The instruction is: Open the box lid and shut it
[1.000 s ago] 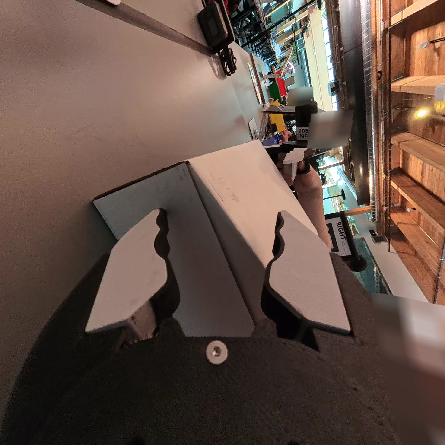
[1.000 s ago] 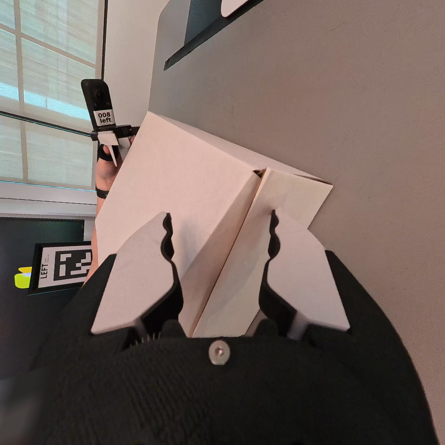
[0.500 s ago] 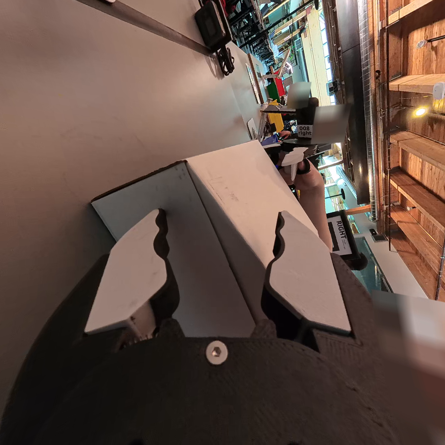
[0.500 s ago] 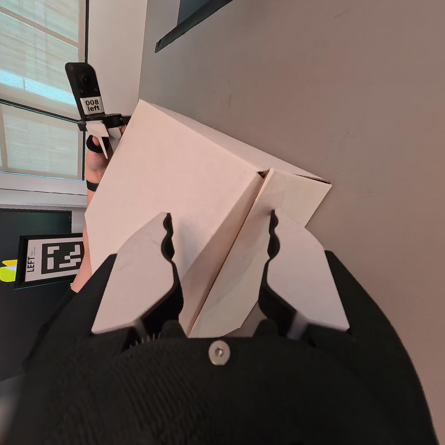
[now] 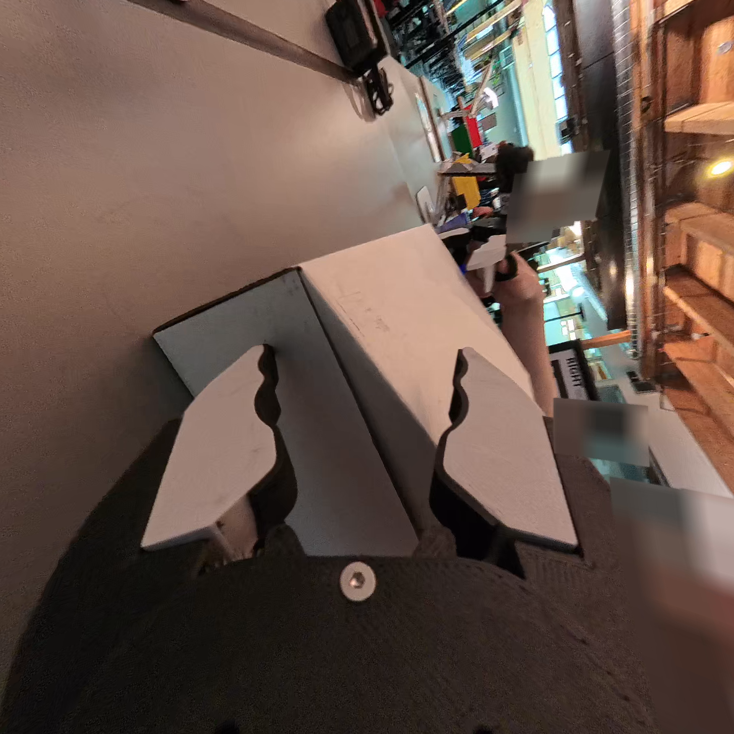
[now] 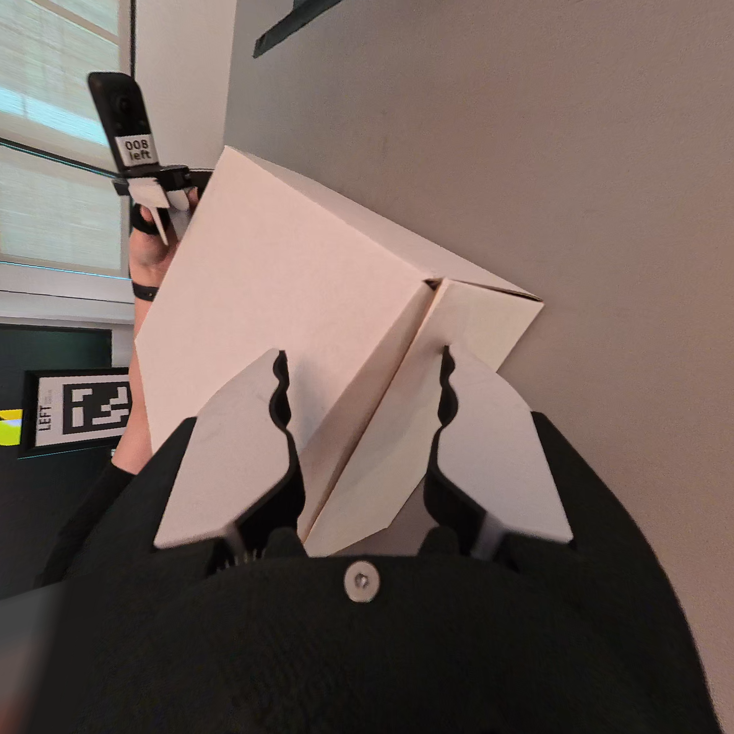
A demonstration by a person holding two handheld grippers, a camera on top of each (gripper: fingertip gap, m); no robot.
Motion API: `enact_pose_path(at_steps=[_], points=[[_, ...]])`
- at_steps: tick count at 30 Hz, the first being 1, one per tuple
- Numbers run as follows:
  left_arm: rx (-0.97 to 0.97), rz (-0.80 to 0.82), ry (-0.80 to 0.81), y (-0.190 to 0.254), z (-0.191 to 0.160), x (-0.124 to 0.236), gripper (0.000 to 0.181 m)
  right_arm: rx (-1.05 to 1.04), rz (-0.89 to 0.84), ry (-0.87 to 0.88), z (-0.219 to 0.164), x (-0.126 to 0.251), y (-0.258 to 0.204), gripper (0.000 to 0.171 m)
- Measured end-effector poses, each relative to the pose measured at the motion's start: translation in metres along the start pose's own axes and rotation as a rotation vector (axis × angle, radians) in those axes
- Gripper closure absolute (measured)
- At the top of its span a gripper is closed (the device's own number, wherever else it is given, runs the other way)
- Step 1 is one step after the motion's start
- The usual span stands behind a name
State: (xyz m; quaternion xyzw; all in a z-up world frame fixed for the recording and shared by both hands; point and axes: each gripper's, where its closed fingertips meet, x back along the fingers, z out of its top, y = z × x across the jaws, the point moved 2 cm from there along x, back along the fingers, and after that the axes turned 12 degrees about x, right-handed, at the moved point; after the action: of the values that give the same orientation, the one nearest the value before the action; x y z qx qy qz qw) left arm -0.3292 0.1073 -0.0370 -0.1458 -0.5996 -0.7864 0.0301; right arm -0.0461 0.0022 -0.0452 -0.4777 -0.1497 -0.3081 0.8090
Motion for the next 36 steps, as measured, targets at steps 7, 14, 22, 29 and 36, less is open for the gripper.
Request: enact_pose_path(at_steps=[7,14,22,29,36], points=[[-0.017,-0.021,0.064,-0.002,0.002,0.025,0.102,0.024,0.001,0.077,0.000,0.023,0.004,0.097],[-0.049,-0.019,0.026,0.001,-0.003,0.005,0.101,0.014,0.105,0.140,0.008,0.012,-0.007,0.102],[-0.098,0.024,0.027,0.010,-0.004,0.006,0.103,0.010,0.112,0.176,0.006,0.019,-0.005,0.100],[-0.204,0.097,-0.013,0.023,-0.035,0.034,0.101,0.115,0.037,0.195,-0.025,0.055,-0.008,0.099],[-0.317,0.130,-0.029,0.042,-0.078,0.031,0.096,0.210,-0.015,0.369,-0.036,0.070,-0.039,0.099]])
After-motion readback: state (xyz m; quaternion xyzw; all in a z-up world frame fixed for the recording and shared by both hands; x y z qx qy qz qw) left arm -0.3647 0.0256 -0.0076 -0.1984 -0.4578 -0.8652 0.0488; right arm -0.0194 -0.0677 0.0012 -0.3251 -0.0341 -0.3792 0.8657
